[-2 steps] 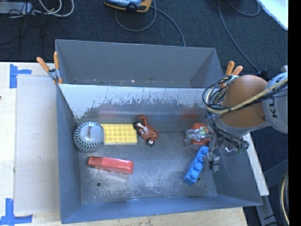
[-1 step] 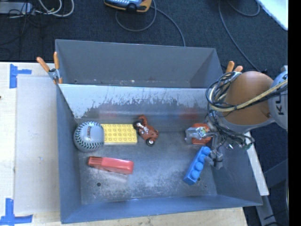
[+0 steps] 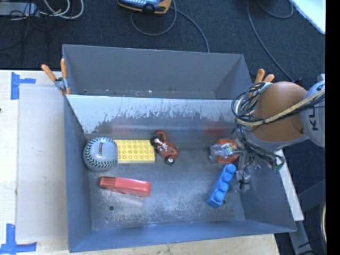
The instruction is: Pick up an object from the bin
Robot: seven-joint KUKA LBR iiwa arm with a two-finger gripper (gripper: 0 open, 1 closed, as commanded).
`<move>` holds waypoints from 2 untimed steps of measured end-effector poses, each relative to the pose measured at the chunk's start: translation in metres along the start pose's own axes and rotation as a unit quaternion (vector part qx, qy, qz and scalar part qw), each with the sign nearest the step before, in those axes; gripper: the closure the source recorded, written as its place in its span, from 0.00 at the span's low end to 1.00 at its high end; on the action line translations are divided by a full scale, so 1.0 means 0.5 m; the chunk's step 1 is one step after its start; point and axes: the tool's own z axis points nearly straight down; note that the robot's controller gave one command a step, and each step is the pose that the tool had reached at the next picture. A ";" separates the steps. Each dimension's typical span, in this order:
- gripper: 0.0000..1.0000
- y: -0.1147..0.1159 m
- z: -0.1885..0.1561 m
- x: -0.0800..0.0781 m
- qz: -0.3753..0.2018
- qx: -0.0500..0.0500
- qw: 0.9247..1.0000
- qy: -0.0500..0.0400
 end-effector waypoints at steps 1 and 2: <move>1.00 -0.026 0.042 0.013 -0.138 0.003 0.990 -0.005; 1.00 -0.026 0.042 0.013 -0.138 0.003 0.990 -0.005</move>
Offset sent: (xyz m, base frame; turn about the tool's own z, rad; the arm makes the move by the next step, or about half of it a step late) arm 0.0000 0.0000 0.0000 0.0000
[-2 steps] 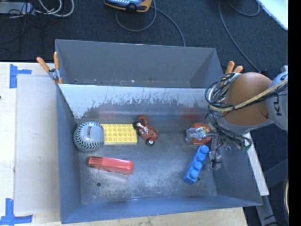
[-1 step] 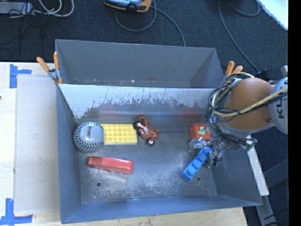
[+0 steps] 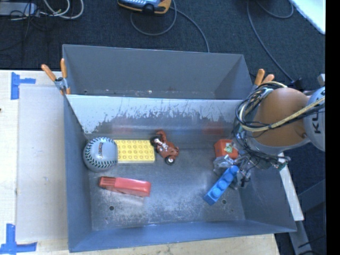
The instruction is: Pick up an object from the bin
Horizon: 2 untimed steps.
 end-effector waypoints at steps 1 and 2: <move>1.00 0.001 -0.005 0.001 0.000 -0.001 1.000 0.001; 1.00 0.002 -0.023 0.000 0.000 -0.001 1.000 0.001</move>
Offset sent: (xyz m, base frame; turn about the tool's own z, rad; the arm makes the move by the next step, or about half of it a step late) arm 0.0000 -0.0002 0.0218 0.0000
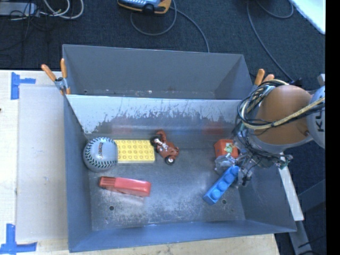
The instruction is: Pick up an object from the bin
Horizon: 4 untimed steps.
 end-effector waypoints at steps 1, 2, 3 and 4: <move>1.00 0.000 -0.010 -0.001 0.000 0.001 1.000 -0.001; 1.00 0.002 -0.021 0.000 0.000 -0.002 1.000 0.001; 1.00 0.002 -0.049 -0.001 0.001 -0.001 1.000 0.001; 1.00 0.004 -0.079 0.000 0.001 -0.004 1.000 0.002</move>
Offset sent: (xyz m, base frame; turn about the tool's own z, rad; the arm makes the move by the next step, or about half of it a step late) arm 0.0001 0.0000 0.0533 0.0000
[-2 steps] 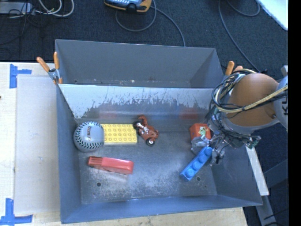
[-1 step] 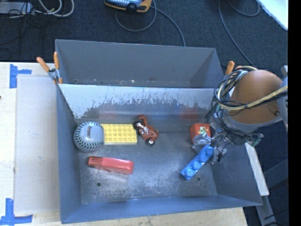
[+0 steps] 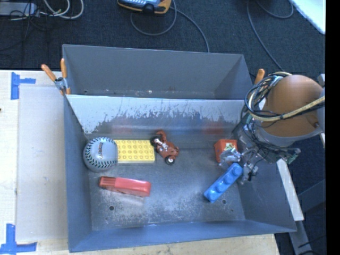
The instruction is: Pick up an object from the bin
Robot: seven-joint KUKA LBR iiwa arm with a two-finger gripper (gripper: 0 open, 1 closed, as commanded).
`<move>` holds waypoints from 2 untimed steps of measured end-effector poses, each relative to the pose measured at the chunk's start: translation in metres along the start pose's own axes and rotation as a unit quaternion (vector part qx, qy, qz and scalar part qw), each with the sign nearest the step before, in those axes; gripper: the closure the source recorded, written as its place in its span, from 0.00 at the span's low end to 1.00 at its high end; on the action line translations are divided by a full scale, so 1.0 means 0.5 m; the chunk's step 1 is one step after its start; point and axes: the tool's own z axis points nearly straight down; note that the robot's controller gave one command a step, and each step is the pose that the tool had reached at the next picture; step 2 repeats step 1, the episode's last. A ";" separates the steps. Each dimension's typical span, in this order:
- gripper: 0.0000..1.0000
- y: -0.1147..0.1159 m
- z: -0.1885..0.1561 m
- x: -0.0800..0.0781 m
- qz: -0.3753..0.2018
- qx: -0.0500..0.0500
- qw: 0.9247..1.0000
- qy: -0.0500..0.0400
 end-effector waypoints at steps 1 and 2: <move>1.00 0.000 -0.039 -0.001 0.001 0.001 1.000 -0.001; 1.00 0.000 -0.039 -0.001 0.001 0.001 1.000 -0.001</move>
Offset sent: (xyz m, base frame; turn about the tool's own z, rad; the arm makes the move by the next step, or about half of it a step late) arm 0.0001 0.0001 0.0386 0.0000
